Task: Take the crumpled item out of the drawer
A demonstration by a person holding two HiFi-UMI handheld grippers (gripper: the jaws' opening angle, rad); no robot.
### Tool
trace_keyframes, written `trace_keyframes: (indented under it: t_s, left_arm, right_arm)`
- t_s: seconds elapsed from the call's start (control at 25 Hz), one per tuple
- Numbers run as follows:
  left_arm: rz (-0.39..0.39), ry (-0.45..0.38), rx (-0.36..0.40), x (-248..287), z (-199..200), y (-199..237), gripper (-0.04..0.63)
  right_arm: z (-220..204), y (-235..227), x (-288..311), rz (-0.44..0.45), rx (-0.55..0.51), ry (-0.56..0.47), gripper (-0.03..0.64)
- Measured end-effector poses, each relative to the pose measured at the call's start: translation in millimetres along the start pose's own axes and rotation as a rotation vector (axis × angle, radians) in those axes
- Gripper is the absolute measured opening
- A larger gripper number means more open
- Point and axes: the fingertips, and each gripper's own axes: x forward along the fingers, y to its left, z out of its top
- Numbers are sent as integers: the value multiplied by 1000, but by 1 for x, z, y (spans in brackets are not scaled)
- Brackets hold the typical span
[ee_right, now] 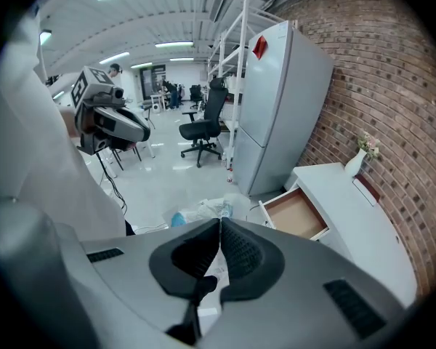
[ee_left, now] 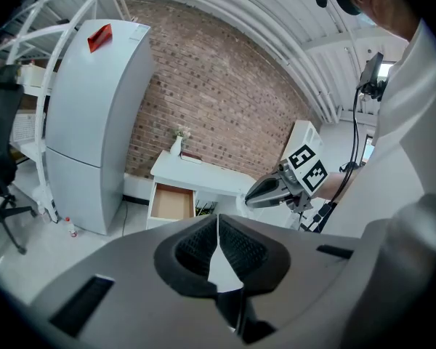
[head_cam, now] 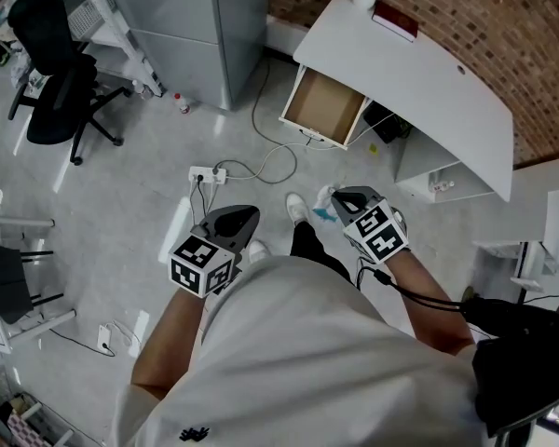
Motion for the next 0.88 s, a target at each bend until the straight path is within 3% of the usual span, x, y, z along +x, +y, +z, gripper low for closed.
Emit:
trace_keyframes:
  t_s: [0.88]
  left_arm:
    - [40, -5, -27, -8, -15, 8, 25]
  right_arm:
    - [16, 12, 9, 41, -50, -25, 34]
